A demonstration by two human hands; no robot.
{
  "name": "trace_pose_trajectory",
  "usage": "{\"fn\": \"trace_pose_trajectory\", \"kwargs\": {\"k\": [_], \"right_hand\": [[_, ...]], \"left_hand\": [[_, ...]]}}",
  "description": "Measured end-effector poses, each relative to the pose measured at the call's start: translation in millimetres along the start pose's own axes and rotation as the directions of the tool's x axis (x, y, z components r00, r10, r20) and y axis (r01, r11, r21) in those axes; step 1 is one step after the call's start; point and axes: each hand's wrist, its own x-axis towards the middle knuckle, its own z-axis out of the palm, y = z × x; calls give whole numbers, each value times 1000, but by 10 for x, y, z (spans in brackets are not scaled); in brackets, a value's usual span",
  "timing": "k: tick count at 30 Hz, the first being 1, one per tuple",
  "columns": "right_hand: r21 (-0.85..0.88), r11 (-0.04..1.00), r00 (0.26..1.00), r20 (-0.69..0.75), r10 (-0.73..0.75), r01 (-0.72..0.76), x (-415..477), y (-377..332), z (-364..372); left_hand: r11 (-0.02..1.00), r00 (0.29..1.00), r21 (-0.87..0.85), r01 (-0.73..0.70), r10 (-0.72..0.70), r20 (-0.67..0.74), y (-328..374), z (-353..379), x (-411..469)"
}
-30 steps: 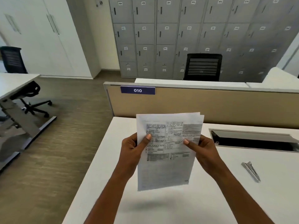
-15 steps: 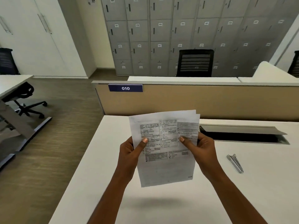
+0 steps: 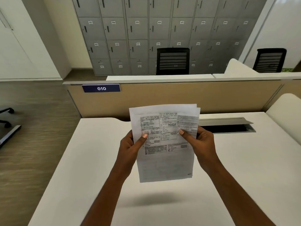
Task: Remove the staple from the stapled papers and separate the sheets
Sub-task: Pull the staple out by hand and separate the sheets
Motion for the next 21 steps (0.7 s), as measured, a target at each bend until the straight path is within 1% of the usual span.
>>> {"fn": "trace_pose_trajectory", "kwargs": {"k": [5, 9, 12, 16, 21], "right_hand": [[43, 997, 998, -18, 60, -60, 129, 122, -356], [24, 997, 997, -11, 79, -78, 226, 255, -624], [0, 997, 997, 12, 74, -74, 300, 350, -787], [19, 995, 995, 8, 102, -102, 313, 517, -880], [-20, 991, 991, -41, 130, -131, 212, 891, -899]], "left_hand": [[999, 1000, 45, 30, -30, 1, -127, 364, 121], [998, 998, 31, 46, -44, -52, -284, 677, 194], [1000, 994, 5, 30, -30, -106, -418, 867, 233], [1000, 989, 10, 21, -20, -145, -575, 982, 272], [995, 984, 27, 91, -86, -153, -885, 979, 291]]}}
